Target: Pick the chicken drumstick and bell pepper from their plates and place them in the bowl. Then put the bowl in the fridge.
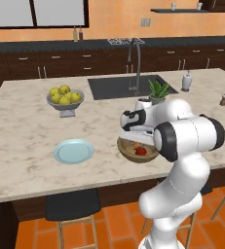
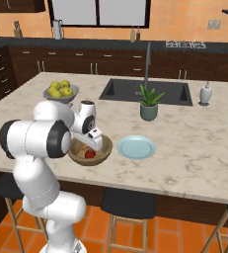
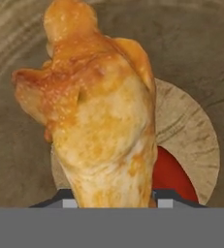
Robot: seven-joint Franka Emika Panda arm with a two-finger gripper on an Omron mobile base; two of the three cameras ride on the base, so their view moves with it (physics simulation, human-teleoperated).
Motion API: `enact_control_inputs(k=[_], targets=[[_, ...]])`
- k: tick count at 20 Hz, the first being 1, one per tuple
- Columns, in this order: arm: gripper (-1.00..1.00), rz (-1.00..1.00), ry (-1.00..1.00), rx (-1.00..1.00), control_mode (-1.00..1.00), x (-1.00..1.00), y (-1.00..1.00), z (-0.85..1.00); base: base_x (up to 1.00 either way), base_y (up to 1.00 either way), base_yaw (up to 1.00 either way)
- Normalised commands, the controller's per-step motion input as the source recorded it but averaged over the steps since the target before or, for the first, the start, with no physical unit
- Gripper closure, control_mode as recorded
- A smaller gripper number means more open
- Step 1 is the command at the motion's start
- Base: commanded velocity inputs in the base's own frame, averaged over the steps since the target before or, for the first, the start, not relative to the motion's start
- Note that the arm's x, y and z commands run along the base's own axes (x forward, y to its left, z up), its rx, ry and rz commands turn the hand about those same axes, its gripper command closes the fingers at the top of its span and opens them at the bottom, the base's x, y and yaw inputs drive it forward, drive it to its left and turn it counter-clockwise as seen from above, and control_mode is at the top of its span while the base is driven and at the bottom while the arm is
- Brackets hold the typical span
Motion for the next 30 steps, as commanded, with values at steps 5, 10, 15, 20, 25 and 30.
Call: enact_control_inputs(k=[5, 10, 15, 20, 25, 30], targets=[[-1.00, -0.05, 0.01, 0.01, -1.00, 0.00, 0.01, -0.01, 0.00, 0.00, 0.00], [-1.00, 0.00, 0.02, 0.01, -1.00, -0.21, 0.06, 0.00, 0.00, 0.00, 0.00], [-1.00, 0.00, 0.00, 0.00, -1.00, -0.13, 0.04, 0.39, 0.00, 0.00, 0.00], [-1.00, 0.00, 0.00, 0.00, -1.00, -0.45, -0.30, 0.68, 0.00, 0.00, 0.00], [-1.00, 0.00, 0.00, 0.00, -1.00, -0.69, -0.95, 0.08, 0.00, 0.00, 0.00], [-1.00, 0.00, 0.00, 0.03, -1.00, -0.37, -1.00, 0.00, 0.00, 0.00, 0.00]])
